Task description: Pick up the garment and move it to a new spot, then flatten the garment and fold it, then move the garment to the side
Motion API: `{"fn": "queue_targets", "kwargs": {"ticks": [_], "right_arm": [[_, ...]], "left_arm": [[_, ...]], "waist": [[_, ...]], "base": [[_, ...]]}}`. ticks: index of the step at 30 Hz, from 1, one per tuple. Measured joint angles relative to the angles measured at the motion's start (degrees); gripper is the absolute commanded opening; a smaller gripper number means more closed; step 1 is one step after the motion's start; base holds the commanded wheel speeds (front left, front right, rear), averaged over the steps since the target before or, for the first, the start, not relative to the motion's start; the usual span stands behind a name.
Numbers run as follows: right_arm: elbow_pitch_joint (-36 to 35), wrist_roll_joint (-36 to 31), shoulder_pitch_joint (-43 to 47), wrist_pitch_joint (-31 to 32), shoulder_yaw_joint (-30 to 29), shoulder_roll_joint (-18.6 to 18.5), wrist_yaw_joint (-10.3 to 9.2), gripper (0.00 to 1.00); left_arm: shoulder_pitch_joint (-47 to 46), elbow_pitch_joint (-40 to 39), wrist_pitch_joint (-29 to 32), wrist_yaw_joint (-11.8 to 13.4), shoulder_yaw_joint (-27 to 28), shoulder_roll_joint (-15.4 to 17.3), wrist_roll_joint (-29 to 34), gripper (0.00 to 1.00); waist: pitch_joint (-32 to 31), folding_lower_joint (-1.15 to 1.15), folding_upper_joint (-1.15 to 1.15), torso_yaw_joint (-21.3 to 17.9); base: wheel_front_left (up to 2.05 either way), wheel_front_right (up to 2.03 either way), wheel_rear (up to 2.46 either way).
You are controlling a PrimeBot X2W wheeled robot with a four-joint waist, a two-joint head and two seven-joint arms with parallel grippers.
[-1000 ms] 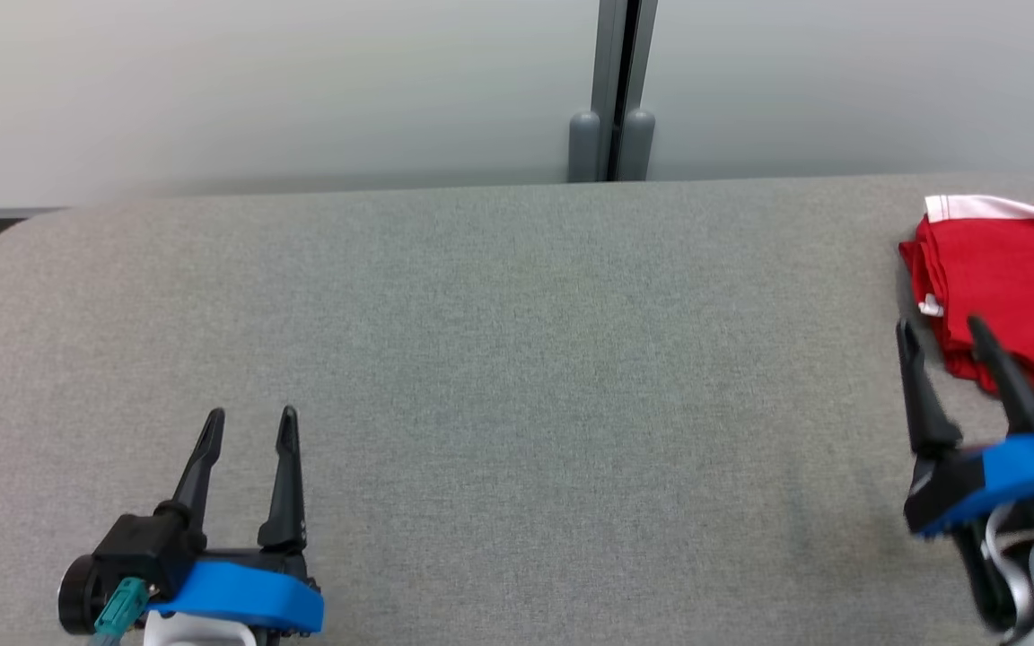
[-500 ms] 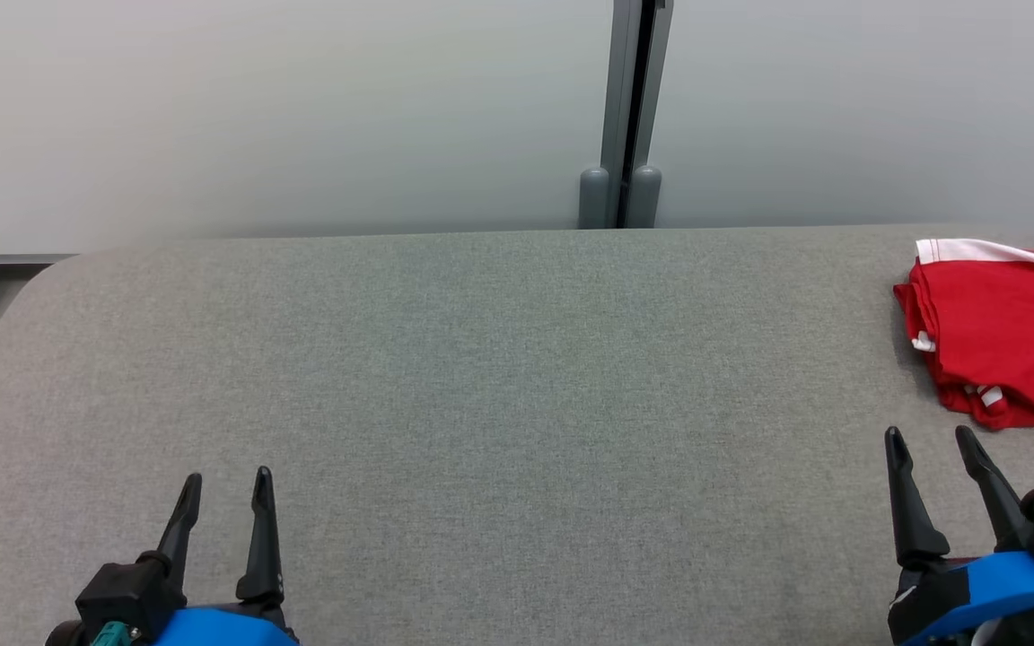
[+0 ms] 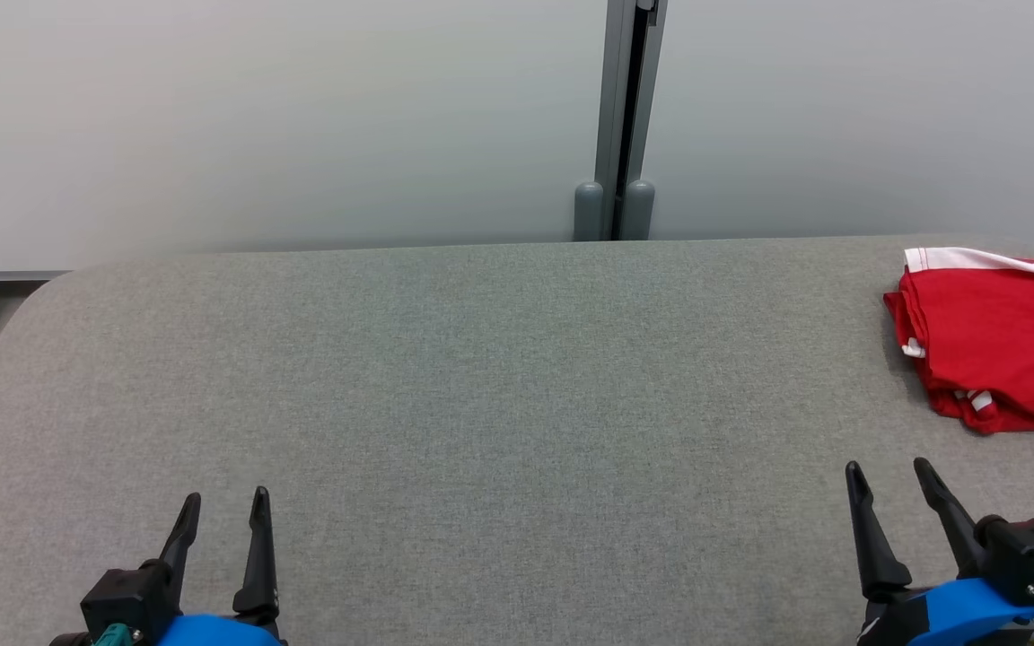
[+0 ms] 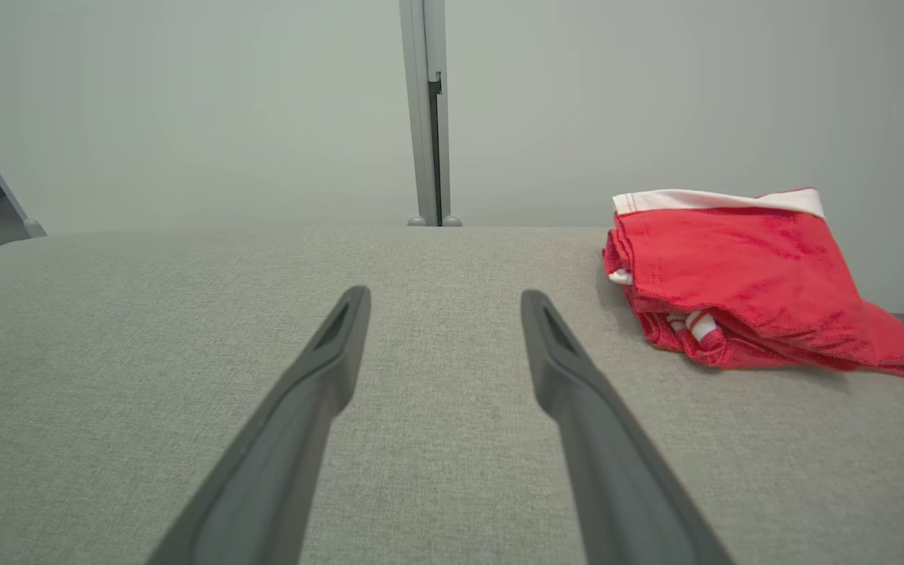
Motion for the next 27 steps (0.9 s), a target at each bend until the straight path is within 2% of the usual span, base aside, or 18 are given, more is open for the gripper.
{"fn": "queue_targets", "kwargs": {"ticks": [27], "right_arm": [[4.53, 1.78, -0.62, -1.65, 1.25, -0.02, 0.0, 1.0]], "left_arm": [[-0.65, 0.4, -0.1, 0.37, -0.87, 0.97, -0.59, 1.0]], "waist": [[0.11, 0.0, 0.0, -0.27]], "base": [[0.0, 0.0, 0.0]]}}
